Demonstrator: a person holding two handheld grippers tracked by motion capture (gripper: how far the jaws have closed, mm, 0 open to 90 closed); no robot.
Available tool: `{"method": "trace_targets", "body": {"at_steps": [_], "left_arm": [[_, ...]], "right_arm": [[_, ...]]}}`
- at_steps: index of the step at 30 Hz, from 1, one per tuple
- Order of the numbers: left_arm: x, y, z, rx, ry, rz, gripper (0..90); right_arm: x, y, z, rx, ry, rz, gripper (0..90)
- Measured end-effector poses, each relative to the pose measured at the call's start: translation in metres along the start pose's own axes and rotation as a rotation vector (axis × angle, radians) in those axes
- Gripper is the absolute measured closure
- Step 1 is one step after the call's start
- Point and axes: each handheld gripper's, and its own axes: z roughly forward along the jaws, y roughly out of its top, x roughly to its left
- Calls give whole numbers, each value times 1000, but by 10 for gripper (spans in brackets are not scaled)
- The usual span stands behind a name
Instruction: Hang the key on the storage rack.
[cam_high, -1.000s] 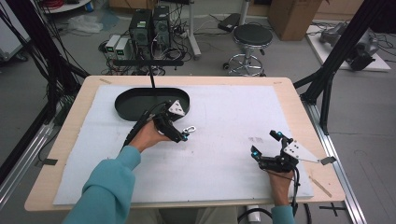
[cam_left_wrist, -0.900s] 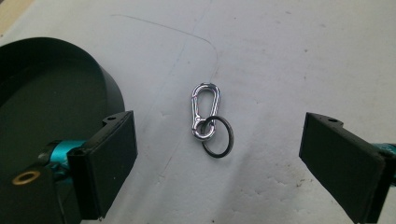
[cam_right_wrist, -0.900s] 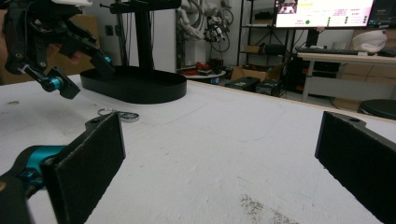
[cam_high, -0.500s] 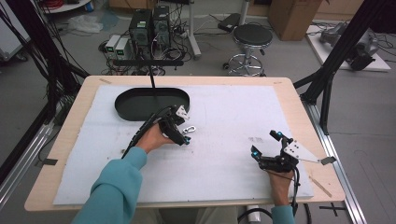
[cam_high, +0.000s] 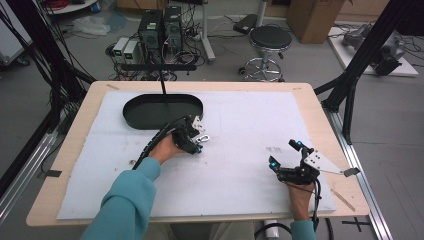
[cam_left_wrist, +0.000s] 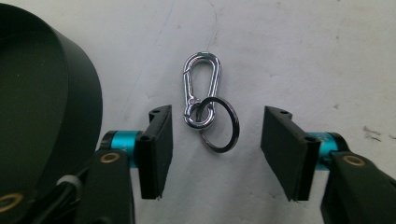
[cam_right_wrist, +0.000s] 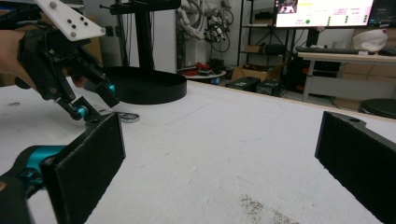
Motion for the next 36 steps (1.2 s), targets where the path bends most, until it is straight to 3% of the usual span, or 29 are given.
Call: {"method": "trace_targets", "body": {"at_steps": [2, 10, 15, 21, 33, 36], "left_arm": [[0, 0, 1, 18, 28, 0, 522], [2, -1, 0, 11, 34, -42, 696], [4, -2, -1, 1, 27, -67, 758], [7, -3, -3, -21, 20, -120, 798], [11, -5, -3, -22, 11, -153, 847], [11, -5, -3, -31, 11, -179, 869]], "right_arm": [[0, 0, 0, 0, 0, -2, 10], [0, 0, 0, -2, 2, 5, 10], [0, 0, 0, -1, 2, 3, 10], [0, 0, 0, -2, 3, 5, 10], [0, 0, 0, -2, 1, 6, 10], [0, 0, 0, -2, 2, 5, 10]]}}
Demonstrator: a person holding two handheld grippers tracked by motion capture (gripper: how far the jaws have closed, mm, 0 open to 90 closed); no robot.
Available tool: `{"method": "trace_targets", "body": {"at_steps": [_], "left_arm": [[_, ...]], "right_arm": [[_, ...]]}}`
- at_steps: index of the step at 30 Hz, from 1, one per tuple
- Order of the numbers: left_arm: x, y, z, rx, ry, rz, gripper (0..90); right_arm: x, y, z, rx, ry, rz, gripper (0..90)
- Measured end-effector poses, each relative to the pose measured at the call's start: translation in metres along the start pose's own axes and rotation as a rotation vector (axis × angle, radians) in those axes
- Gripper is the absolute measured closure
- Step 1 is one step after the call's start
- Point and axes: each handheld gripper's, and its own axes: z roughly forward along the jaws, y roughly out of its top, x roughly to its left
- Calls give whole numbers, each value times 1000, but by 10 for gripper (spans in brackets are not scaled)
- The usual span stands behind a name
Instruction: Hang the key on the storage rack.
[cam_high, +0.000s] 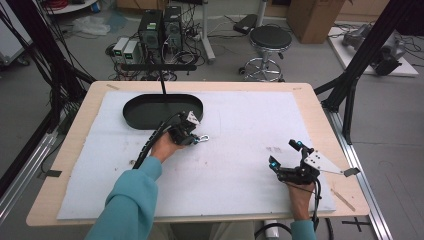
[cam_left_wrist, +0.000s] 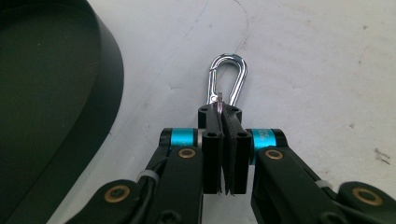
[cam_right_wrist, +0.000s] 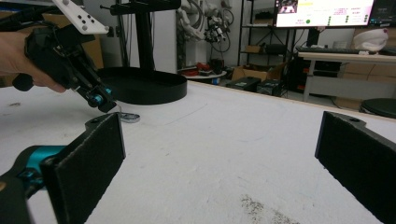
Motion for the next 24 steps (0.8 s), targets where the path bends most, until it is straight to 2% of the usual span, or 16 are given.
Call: {"method": "trace_targets", "body": {"at_steps": [1, 2, 4, 6, 9, 12, 17, 20, 23, 24], "left_arm": [[1, 0, 0, -3, -1, -14, 873], [2, -1, 1, -7, -10, -50, 874], [3, -1, 0, -5, -15, -53, 878], [4, -2, 0, -16, -29, -76, 880], [4, -2, 0, -25, -28, -78, 881], [3, 0, -4, -51, -51, -79, 885], [4, 1, -12, -83, -61, -86, 886], [7, 2, -24, -123, -67, -106, 886], [8, 3, -31, -143, -71, -108, 886], [11, 3, -38, -160, -74, -110, 887]], "right_arm": [[0, 0, 0, 1, 1, 1, 10], [0, 0, 0, 0, 0, 0, 10], [0, 0, 0, 0, 0, 0, 10], [0, 0, 0, 0, 0, 0, 10], [0, 0, 0, 0, 0, 2, 10], [0, 0, 0, 0, 0, 2, 10], [-1, 0, 0, -5, 0, -5, 10], [-1, 0, 0, -5, 1, -5, 9], [-1, 0, 0, -4, 1, -2, 10], [-1, 0, 0, -1, -1, 0, 10]]}}
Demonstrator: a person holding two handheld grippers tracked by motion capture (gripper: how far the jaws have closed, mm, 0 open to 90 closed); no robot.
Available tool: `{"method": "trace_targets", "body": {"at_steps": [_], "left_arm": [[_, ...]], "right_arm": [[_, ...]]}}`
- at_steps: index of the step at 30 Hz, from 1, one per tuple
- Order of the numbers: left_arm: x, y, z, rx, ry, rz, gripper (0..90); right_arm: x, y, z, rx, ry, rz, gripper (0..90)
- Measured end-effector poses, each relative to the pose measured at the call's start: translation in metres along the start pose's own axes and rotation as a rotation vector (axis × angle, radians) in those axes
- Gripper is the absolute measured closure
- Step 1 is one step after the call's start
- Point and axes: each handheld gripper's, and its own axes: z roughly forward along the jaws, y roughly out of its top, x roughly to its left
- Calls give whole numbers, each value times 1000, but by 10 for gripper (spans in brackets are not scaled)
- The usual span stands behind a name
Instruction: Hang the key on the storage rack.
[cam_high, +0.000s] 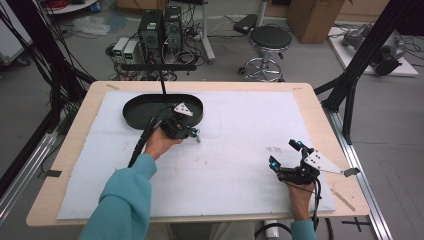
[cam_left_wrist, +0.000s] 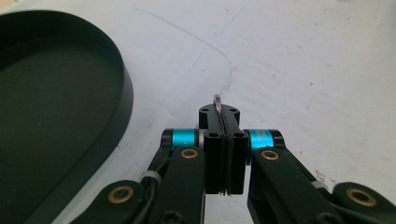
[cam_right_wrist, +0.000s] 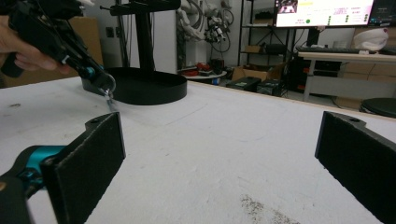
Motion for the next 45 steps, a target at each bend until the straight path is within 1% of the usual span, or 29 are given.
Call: {"method": "trace_targets", "body": {"at_steps": [1, 3, 4, 5, 6, 7, 8, 9, 10, 11, 13, 14, 15, 16, 17, 18, 20, 22, 25, 26, 27, 30, 31, 34, 35, 37, 38, 42, 45], "left_arm": [[0, 0, 0, 0, 0, 0, 886], [3, 0, -8, -15, -7, -9, 887], [7, 1, -16, -37, -9, -15, 887], [7, 1, -16, -37, -9, -15, 887], [11, 1, -25, -65, -12, -21, 887], [11, 1, -25, -65, -12, -21, 887], [16, 1, -34, -84, -11, -30, 887], [16, 1, -34, -84, -11, -30, 887], [20, 2, -43, -93, -1, -31, 887], [20, 2, -43, -93, -1, -31, 887], [24, 5, -53, -98, 15, -29, 887], [30, 9, -63, -106, 23, -27, 887], [30, 9, -63, -106, 23, -27, 887], [34, 14, -73, -119, 39, -23, 887], [37, 17, -78, -119, 41, -21, 887], [37, 17, -78, -119, 41, -21, 887], [42, 23, -88, -114, 61, -5, 887], [47, 30, -96, -120, 71, -2, 887], [53, 39, -102, -122, 82, 8, 887], [56, 47, -106, -119, 90, 18, 888], [56, 47, -106, -119, 90, 18, 888], [62, 60, -111, -125, 97, 23, 888], [62, 60, -111, -125, 97, 23, 888], [66, 69, -114, -120, 113, 29, 889], [70, 74, -116, -122, 119, 28, 889], [72, 76, -117, -120, 124, 28, 889], [76, 79, -118, -120, 131, 27, 889], [83, 85, -119, -120, 137, 21, 888], [85, 88, -117, -113, 143, 20, 888]], "right_arm": [[0, 0, 0, 0, 1, 0, 10], [0, 0, 0, -4, 1, -6, 10], [0, 0, 0, -3, 0, -5, 10], [0, 0, 0, -3, -1, -6, 10], [0, 0, 0, -1, 0, -2, 10], [0, 0, 0, 0, 1, 0, 10], [0, 0, 0, -3, -1, -6, 10], [0, 0, 0, -3, -1, -6, 10], [0, 0, 0, 0, 0, 0, 10], [0, 0, 0, 0, 0, 0, 10], [0, 0, 0, 0, 0, 0, 10], [0, 0, 0, -3, -1, -6, 10], [0, 0, 0, -1, -1, -5, 10], [1, 0, 0, 3, 0, 0, 10], [0, 0, 0, -1, -2, -5, 10], [0, 0, 0, -1, -1, -5, 10], [0, 0, 0, 0, -1, -4, 10], [0, 0, 0, -1, -1, -6, 10], [0, 0, 0, -1, -2, -6, 10], [1, 0, 0, 3, 1, -5, 10], [1, 0, 0, 3, 1, -5, 10], [1, 0, 0, 4, 2, -6, 10], [1, 0, 0, 3, 2, -5, 10], [1, 0, 0, 3, 2, -5, 10], [1, 0, 0, 3, 2, -5, 10], [1, 0, 0, 3, 2, -5, 9], [1, 0, 0, 3, 3, -5, 10], [1, 0, 0, 2, 3, -3, 10], [1, 0, 0, 2, 1, -5, 10]]}}
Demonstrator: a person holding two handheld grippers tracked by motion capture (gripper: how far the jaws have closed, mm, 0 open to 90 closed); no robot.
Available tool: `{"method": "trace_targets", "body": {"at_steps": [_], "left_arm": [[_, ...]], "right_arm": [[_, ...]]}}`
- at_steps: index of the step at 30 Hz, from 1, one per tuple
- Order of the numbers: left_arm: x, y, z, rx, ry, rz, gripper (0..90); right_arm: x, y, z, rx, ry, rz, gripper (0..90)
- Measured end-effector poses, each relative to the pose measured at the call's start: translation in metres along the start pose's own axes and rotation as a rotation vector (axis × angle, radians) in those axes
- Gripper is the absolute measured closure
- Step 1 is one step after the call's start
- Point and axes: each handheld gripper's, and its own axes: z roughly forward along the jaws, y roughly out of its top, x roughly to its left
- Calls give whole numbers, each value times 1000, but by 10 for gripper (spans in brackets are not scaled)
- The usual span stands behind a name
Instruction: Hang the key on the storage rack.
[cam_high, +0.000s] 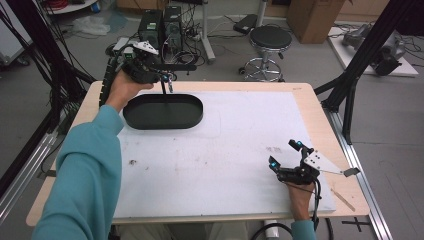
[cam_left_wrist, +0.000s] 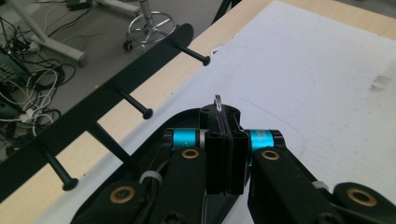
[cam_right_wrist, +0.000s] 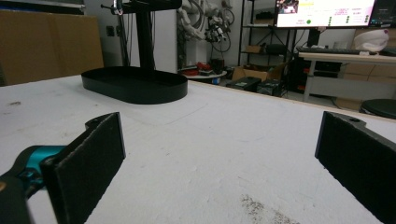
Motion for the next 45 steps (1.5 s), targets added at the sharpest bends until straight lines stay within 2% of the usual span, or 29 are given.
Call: {"method": "trace_targets", "body": {"at_steps": [4, 11, 14, 20, 27, 32, 45], "left_arm": [[5, 6, 3, 10, 2, 9, 888], [13, 5, 11, 15, 11, -13, 888], [18, 2, 15, 32, 17, -21, 888], [26, -2, 20, 28, 15, -51, 887], [29, -4, 24, 33, 16, -52, 887], [33, -5, 26, 37, 33, -63, 887], [39, -8, 30, 20, 54, -83, 884]], "right_arm": [[0, 0, 0, -5, 1, -8, 10], [0, 0, 0, -1, -2, 0, 10], [0, 0, 0, -1, -3, 1, 10], [0, 0, 0, -2, 1, 5, 10], [0, 0, 0, -1, -2, 1, 10], [0, 0, 0, 0, -2, -2, 10], [0, 0, 0, -1, -3, -1, 10]]}}
